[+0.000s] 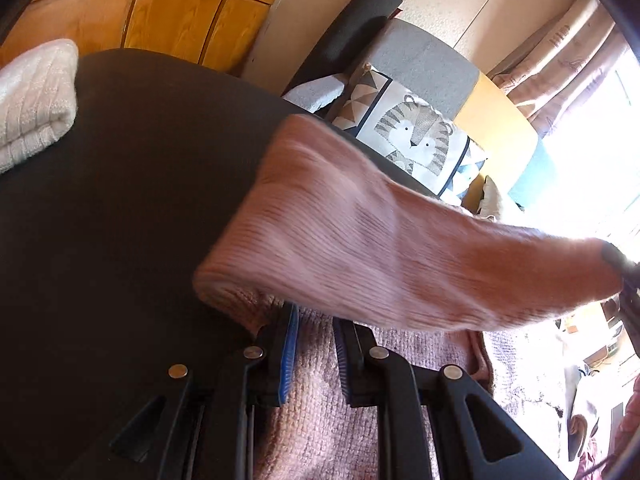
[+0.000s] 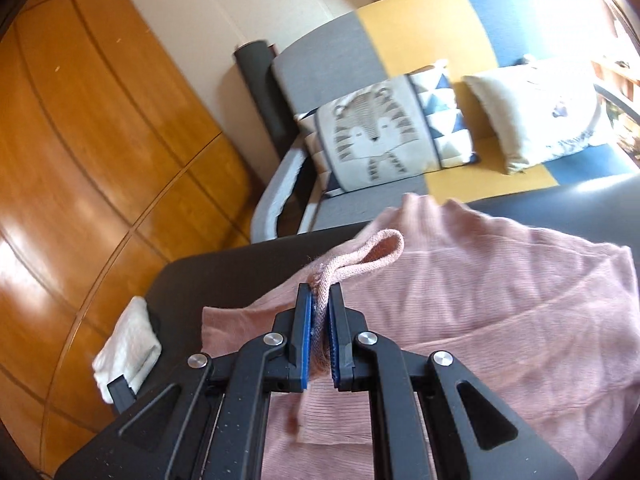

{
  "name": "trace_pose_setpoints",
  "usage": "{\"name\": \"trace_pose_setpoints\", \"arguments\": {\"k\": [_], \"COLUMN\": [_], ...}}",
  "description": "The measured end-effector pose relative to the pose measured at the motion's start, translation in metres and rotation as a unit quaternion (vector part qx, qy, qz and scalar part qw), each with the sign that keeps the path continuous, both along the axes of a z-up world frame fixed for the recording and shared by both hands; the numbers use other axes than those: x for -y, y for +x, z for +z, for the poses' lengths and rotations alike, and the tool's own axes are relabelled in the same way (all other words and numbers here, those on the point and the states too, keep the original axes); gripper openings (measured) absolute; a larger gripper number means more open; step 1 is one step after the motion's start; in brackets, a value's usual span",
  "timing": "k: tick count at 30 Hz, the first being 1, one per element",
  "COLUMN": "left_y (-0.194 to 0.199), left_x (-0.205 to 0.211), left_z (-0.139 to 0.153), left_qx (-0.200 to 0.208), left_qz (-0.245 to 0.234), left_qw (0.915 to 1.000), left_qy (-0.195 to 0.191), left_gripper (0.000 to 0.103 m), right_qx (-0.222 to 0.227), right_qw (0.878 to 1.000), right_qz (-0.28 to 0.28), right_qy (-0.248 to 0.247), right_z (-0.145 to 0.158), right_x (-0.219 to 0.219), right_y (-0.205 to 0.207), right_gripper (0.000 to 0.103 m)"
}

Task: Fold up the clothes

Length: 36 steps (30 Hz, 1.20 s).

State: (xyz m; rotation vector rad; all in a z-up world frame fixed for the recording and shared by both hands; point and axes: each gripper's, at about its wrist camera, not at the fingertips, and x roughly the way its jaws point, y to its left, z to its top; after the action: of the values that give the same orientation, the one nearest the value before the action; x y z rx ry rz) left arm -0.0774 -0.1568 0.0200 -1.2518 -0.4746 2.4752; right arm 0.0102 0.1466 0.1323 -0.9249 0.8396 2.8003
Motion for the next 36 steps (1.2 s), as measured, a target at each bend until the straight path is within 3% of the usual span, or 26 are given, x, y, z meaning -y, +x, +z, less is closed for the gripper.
{"name": "trace_pose_setpoints", "arguments": {"k": [9, 15, 18, 19, 23, 27, 30, 32, 36], "left_y": [-0.004, -0.003, -0.003, -0.003, -0.003, -0.003, -0.003, -0.003, -0.004], "left_x": [0.006, 0.014, 0.014, 0.013, 0.014, 0.013, 0.014, 0.013, 0.013], "left_z": [-0.002, -0.006, -0.006, -0.005, -0.006, -0.008, -0.009, -0.009, -0.008], "left_qx": [-0.001, 0.001, 0.003, 0.004, 0.004, 0.004, 0.004, 0.003, 0.006], "left_qz": [0.008, 0.025, 0.024, 0.025, 0.025, 0.026, 0.026, 0.026, 0.025], "left_qw": [0.9998, 0.9987, 0.9988, 0.9988, 0.9986, 0.9985, 0.9982, 0.9982, 0.9984], "left_qy": [0.018, 0.044, 0.042, 0.041, 0.046, 0.049, 0.053, 0.053, 0.050], "left_gripper": [0.017, 0.017, 0.017, 0.017, 0.017, 0.017, 0.017, 0.017, 0.017], "right_qx": [0.026, 0.082, 0.118, 0.126, 0.109, 0.106, 0.056, 0.040, 0.098], "right_qw": [0.999, 0.996, 0.992, 0.991, 0.989, 0.986, 0.993, 0.997, 0.992], "right_qz": [-0.032, -0.033, -0.040, -0.049, -0.092, -0.124, -0.106, -0.060, -0.016], "right_qy": [-0.014, -0.005, -0.003, -0.008, -0.047, -0.028, -0.008, 0.015, 0.077], "right_z": [-0.026, -0.064, -0.089, -0.095, -0.105, -0.097, -0.078, -0.069, -0.088], "right_x": [-0.033, -0.041, -0.047, -0.051, -0.071, -0.081, -0.068, -0.050, -0.021], "right_y": [0.022, 0.019, 0.017, 0.020, 0.045, 0.062, 0.067, 0.056, 0.029], "right_gripper": [0.007, 0.007, 0.012, 0.018, 0.019, 0.019, 0.019, 0.019, 0.019]}}
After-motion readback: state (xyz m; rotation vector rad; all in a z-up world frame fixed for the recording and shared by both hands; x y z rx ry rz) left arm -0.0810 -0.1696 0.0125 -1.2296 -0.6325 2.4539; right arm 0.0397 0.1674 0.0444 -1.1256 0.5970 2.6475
